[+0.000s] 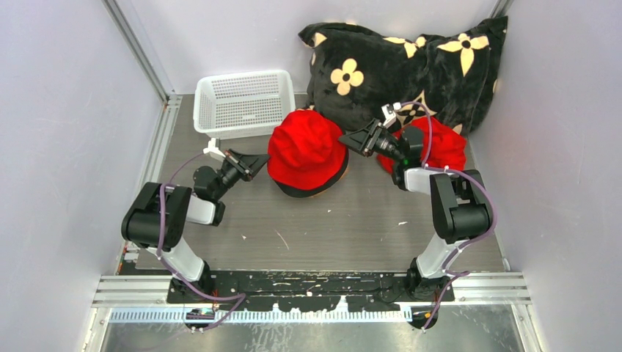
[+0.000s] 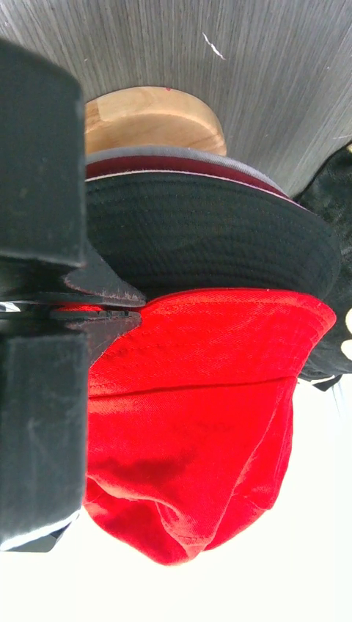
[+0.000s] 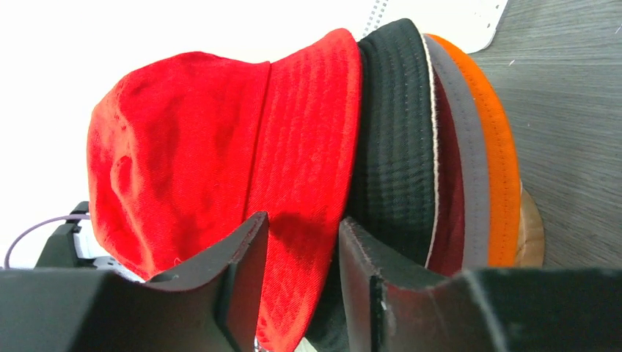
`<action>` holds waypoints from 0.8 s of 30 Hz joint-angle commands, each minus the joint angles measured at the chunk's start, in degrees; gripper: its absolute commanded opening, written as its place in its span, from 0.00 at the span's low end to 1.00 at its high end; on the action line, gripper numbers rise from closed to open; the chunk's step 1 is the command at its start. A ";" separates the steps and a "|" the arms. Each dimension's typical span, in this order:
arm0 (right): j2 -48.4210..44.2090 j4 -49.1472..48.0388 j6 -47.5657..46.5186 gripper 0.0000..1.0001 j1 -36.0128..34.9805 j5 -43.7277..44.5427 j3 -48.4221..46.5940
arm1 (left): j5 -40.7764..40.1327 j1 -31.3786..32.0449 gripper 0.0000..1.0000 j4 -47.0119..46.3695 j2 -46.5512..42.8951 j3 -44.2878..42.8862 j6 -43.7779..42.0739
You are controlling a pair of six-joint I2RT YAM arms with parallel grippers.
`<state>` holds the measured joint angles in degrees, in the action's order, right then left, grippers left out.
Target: Stack the hats
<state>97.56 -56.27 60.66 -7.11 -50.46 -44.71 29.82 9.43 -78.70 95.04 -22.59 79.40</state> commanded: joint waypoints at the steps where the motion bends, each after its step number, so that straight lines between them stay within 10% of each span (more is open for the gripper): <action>1: 0.16 -5.02 0.96 0.39 -0.47 -0.29 -1.87 | 0.23 0.32 0.00 -3.22 0.65 -1.81 -1.17; 10: 1.72 -7.47 2.24 0.01 -0.53 1.99 -0.18 | -0.25 0.32 0.00 -3.22 1.70 -1.80 -1.66; 24: 9.51 -12.62 6.80 0.01 -0.08 4.95 2.02 | -2.21 0.32 0.00 -3.21 5.03 -0.97 -4.19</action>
<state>105.08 -66.19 67.02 -7.33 -47.81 -43.88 29.36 9.72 -80.82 98.61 -23.16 78.35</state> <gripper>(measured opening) 0.048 0.009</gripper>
